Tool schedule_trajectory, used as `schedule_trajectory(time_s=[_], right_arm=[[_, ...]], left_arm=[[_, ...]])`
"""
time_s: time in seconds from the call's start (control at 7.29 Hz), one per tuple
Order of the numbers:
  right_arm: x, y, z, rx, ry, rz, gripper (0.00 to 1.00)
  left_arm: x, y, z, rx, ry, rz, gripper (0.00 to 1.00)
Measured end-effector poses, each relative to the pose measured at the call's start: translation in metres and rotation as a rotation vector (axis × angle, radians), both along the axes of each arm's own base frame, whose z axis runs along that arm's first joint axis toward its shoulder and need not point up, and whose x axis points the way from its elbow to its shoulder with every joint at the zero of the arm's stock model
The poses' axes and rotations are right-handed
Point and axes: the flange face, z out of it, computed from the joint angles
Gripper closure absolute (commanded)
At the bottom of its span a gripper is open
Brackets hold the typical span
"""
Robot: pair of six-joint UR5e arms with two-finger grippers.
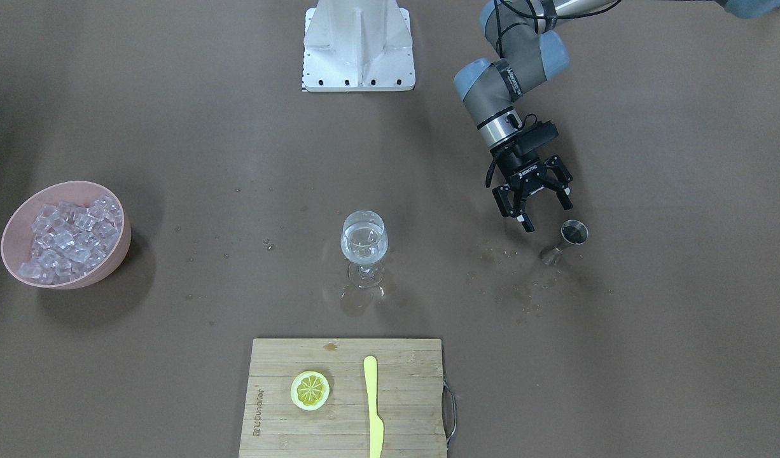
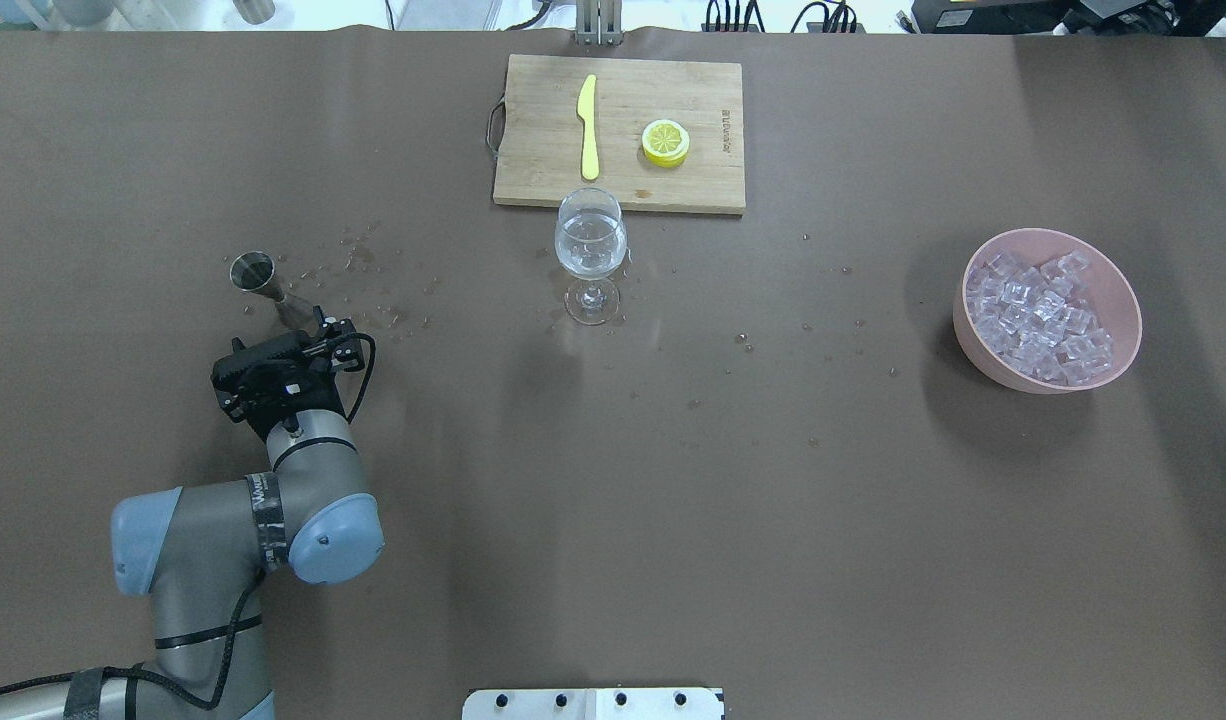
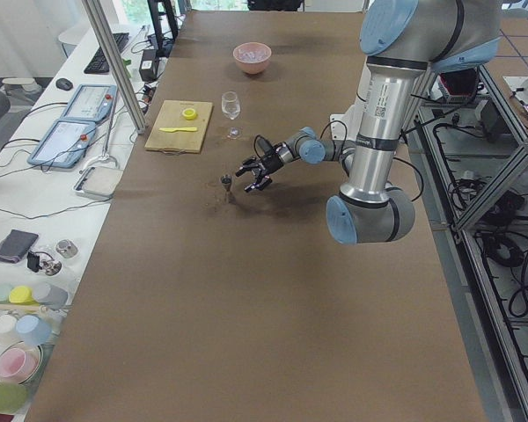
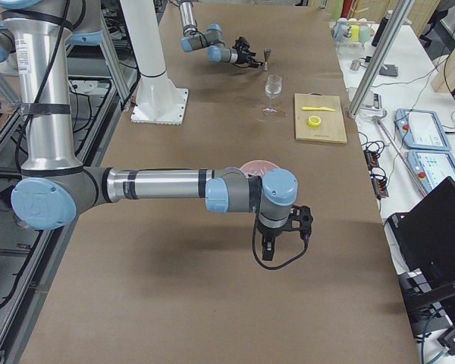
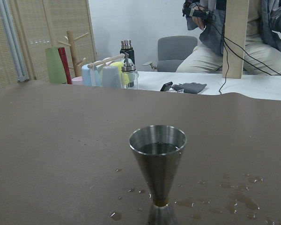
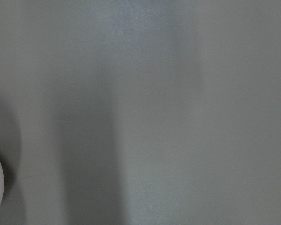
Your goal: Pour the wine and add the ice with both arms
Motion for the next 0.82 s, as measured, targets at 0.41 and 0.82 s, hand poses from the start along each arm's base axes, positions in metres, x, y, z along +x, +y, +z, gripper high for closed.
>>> schedule_trajectory(time_s=[0.41,0.82], right_arm=[[-0.001,0.0,0.001,-0.001,0.001,-0.001,0.0],[-0.001,-0.001,0.0,0.001,0.002,-0.003,0.0]], left_arm=[[0.002,-0.018,0.009,-0.007,-0.019,-0.027,0.03],[0.008,-0.033,0.019,-0.016,-0.046,-0.046,0.05]])
